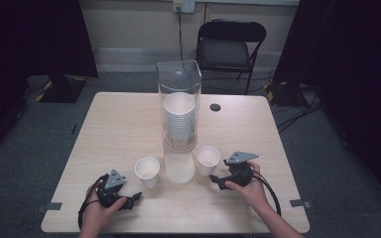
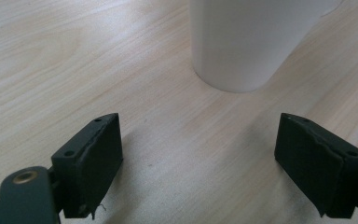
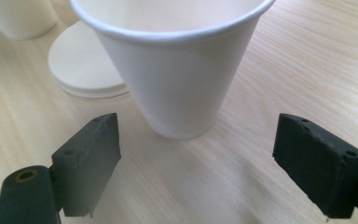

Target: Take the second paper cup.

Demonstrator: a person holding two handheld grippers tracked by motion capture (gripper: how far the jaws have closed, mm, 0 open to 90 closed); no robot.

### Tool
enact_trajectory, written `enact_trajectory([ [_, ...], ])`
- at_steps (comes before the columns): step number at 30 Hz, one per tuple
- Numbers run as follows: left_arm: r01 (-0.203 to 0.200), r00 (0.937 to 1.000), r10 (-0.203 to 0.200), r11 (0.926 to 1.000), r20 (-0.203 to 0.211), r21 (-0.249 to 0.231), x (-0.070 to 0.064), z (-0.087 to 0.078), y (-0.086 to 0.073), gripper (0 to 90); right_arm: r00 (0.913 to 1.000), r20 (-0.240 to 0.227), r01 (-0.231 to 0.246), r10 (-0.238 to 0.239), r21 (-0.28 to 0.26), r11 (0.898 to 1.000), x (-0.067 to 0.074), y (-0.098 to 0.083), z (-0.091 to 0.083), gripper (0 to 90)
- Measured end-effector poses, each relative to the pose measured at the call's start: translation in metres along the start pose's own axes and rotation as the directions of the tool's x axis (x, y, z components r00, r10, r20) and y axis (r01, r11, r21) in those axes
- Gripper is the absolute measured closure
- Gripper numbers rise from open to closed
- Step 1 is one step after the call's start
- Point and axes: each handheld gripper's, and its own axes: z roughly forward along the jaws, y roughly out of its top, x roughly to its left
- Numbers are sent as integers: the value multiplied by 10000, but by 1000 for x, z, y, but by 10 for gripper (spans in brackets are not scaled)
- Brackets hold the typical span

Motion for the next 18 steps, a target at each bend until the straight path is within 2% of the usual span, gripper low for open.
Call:
enact_trajectory([
  [7, -2, 10000, 2, 10000, 0, -1, 0, 0, 0, 146, 9999, -95, 94, -94, 55, 9999, -1, -9, -6, 142],
  [10, -7, 10000, 7, 10000, 1, 0, 0, 0, 0, 146, 10000, 53, -40, 39, 249, 9997, -3, -12, -7, 144],
  [18, -1, 10000, 1, 10000, 0, 0, 0, 0, 0, 146, 9998, -1, -185, 185, 10, 9998, -5, -14, -16, 144],
])
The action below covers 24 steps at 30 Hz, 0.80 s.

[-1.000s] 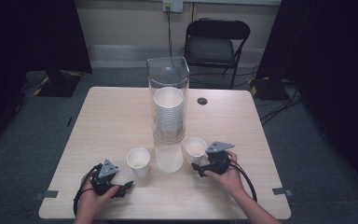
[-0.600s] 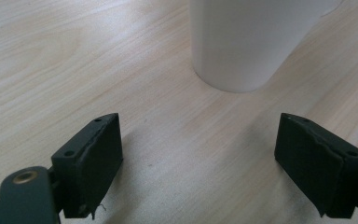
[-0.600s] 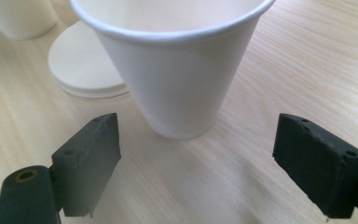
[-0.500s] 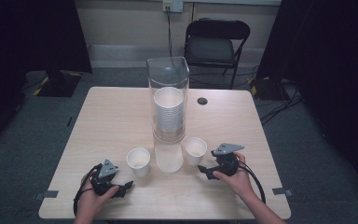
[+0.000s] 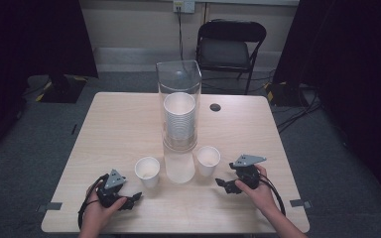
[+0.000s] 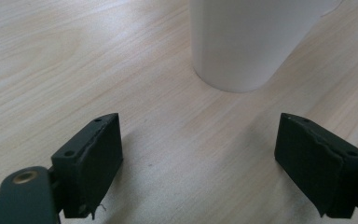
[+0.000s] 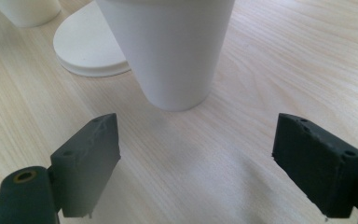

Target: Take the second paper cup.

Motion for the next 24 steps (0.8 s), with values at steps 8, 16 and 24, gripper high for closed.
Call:
enact_trajectory([
  [8, -2, 10000, 2, 10000, 0, -2, 0, 0, 0, 146, 10000, -51, -22, 22, 17, 10000, -5, -5, -8, 143],
  [16, -2, 10000, 2, 10000, 0, 0, 0, 0, 0, 146, 9999, 119, -111, 112, -36, 9999, -12, -11, -19, 143],
  [24, -3, 10000, 3, 10000, 0, -1, 0, 0, 0, 146, 9997, 122, -229, 229, 45, 9997, -17, -24, -30, 145],
])
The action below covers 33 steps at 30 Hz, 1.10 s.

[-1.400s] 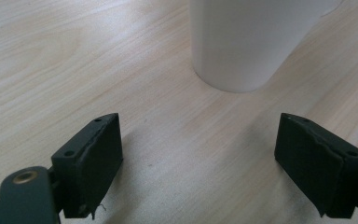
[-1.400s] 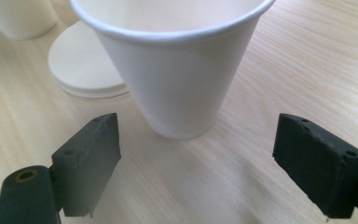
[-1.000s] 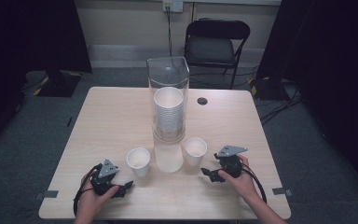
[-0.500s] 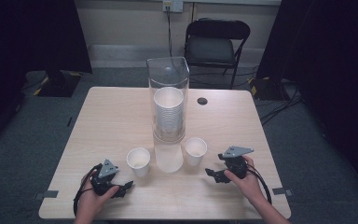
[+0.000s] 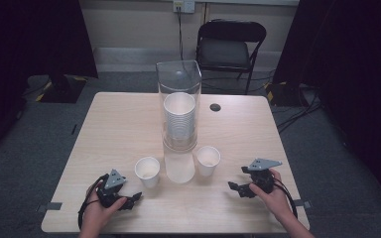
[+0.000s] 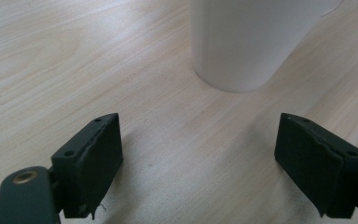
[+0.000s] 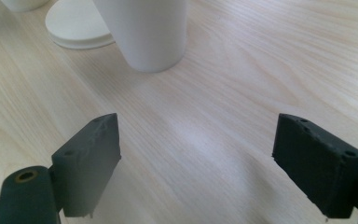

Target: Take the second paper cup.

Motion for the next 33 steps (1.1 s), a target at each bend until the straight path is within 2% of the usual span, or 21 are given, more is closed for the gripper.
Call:
enact_trajectory([
  [9, 2, 10000, -2, 10000, 0, 2, 0, 0, 0, 146, 9999, -147, 60, -59, 62, 10000, -3, -10, -12, 144],
  [12, 8, 10000, -8, 10000, 2, -5, 0, 0, 0, 146, 9997, -160, -180, 179, -43, 9998, -7, -15, -17, 144],
  [20, 4, 10000, -4, 10000, 0, 0, 0, 0, 0, 146, 9995, 80, -303, 302, 96, 9995, -16, -28, -31, 144],
  [33, 2, 10000, -2, 10000, -2, 1, 0, 0, 0, 146, 9990, 110, -441, 441, 6, 9990, -24, -46, -45, 144],
])
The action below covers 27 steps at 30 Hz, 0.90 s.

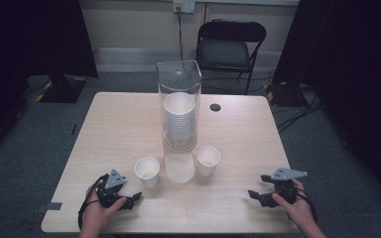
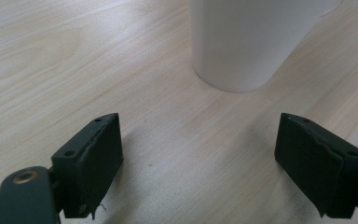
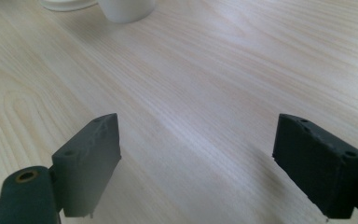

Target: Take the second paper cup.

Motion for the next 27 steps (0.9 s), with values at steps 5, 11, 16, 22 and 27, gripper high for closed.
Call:
enact_trajectory([
  [5, 3, 10000, -3, 10000, 1, -2, 0, 0, 0, 146, 10000, 62, -8, 8, 31, 10000, -3, -7, -5, 143],
  [11, 1, 10000, -1, 10000, 0, 1, 0, 0, 0, 146, 9996, 286, 20, -20, 0, 10000, -6, -15, -9, 143],
  [16, 1, 10000, -1, 10000, -2, 2, 0, 0, 0, 146, 9990, 434, -92, 86, 129, 9999, -10, -23, -14, 144],
  [22, 2, 10000, -2, 10000, -1, -1, 0, 0, 0, 146, 9977, 669, -115, 105, 151, 9998, -12, -27, -18, 144],
  [27, 4, 10000, -4, 10000, -8, 15, 0, 0, 0, 146, 9971, 755, -111, 92, 247, 9996, -14, -29, -21, 145],
])
